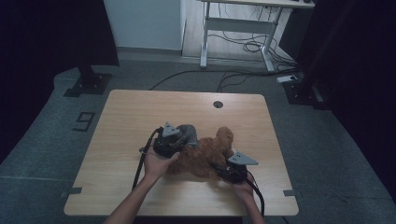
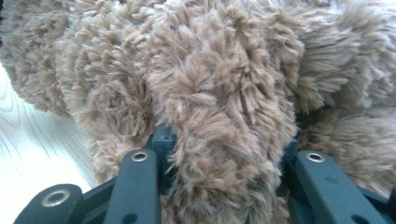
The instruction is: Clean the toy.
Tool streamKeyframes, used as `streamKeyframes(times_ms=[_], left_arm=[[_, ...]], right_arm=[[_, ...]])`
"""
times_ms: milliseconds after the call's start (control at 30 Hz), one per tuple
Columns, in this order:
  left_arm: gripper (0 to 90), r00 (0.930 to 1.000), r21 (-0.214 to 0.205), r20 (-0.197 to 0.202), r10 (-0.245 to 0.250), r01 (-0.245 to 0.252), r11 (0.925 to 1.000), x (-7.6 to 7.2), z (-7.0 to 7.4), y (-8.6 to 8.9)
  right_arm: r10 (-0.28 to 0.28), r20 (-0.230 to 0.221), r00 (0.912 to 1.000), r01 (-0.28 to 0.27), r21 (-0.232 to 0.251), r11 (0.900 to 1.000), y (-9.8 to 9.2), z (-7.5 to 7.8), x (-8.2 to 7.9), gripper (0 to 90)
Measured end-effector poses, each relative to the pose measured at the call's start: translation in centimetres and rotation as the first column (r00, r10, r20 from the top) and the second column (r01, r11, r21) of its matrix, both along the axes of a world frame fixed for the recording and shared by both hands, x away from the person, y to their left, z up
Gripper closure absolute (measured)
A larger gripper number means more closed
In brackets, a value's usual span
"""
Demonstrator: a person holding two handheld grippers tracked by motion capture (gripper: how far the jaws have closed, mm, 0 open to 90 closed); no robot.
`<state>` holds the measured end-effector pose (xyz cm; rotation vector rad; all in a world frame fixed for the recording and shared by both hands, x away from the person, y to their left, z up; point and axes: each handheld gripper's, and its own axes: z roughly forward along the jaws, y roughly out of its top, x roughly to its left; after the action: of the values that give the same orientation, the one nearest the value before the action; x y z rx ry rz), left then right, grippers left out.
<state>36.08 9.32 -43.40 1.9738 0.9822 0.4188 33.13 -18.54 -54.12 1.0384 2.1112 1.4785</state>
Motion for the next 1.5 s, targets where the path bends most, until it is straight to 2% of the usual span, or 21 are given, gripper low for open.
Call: streamKeyframes(times_ms=[133,233,367,567,767,867,967,1033,1167,1233,1333,1367,1433,1500], left_arm=[[81.0,0.9999,-0.007,0.007,0.014,-0.014,0.9999,-0.7,-0.4,1.5],[80.9,0.9994,0.007,0.004,0.034,-0.034,0.9994,-1.3,-1.3,3.0],[81.0,0.9986,-0.107,-0.042,0.032,-0.036,0.9936,-2.1,-2.6,5.1],[81.0,0.9986,-0.114,-0.022,0.048,-0.05,0.9923,-2.8,-2.8,6.0],[80.8,0.9961,-0.127,-0.032,0.083,-0.086,0.9881,-3.1,-3.2,7.6],[80.8,0.9948,-0.119,-0.032,0.096,-0.099,0.9879,-3.3,-3.4,8.1],[80.9,0.9926,-0.086,-0.034,0.117,-0.119,0.9892,-3.4,-3.6,8.8],[80.9,0.9906,-0.048,-0.04,0.131,-0.133,0.99,-3.5,-4.0,9.3],[80.7,0.9829,-0.023,-0.125,0.135,-0.139,0.9901,-3.8,-6.5,10.7],[80.6,0.9803,-0.029,-0.152,0.126,-0.132,0.9908,-3.8,-7.2,10.7],[80.5,0.9796,-0.066,-0.183,0.084,-0.097,0.9931,-3.7,-7.8,9.9],[80.5,0.9804,-0.071,-0.183,0.073,-0.087,0.9937,-3.6,-7.8,9.3],[81.1,0.9844,-0.038,-0.156,0.081,-0.088,0.9954,-3.3,-7.6,8.1],[81.6,0.9845,-0.048,-0.153,0.086,-0.094,0.9944,-2.9,-7.5,7.7]], right_arm=[[-0.002,-0.003,1.0,0.002,0.001,1.0,0.0,0.0,0.0,58.7],[-0.002,-0.003,1.0,0.002,0.007,1.0,0.0,0.0,0.0,58.7],[0.003,0.0,1.0,-0.003,0.007,1.0,0.0,-0.1,0.0,58.7],[0.001,-0.001,1.0,-0.001,0.003,1.0,0.0,-0.1,-0.1,58.6],[0.003,-0.003,1.0,-0.003,0.007,1.0,-0.1,-0.1,0.0,58.7],[0.003,-0.003,1.0,-0.003,0.008,1.0,-0.1,-0.1,0.0,58.6],[0.001,-0.004,1.0,-0.001,0.01,1.0,-0.1,-0.1,0.0,58.6],[0.0,-0.007,1.0,0.0,0.013,0.9999,-0.2,-0.1,0.0,58.6],[0.0,-0.018,0.9998,0.001,0.024,0.9997,-0.3,-0.2,0.1,58.6],[0.001,-0.02,0.9998,-0.001,0.026,0.9997,-0.3,-0.1,0.1,58.6],[0.003,-0.02,0.9998,-0.002,0.029,0.9996,-0.2,-0.1,0.1,58.7],[0.001,-0.017,0.9999,-0.001,0.029,0.9996,-0.2,-0.1,0.1,59.0],[0.002,-0.002,1.0,-0.002,0.026,0.9997,0.0,0.0,-0.1,60.5],[0.008,0.012,0.9999,-0.008,0.026,0.9996,0.1,0.1,-0.2,62.3]])
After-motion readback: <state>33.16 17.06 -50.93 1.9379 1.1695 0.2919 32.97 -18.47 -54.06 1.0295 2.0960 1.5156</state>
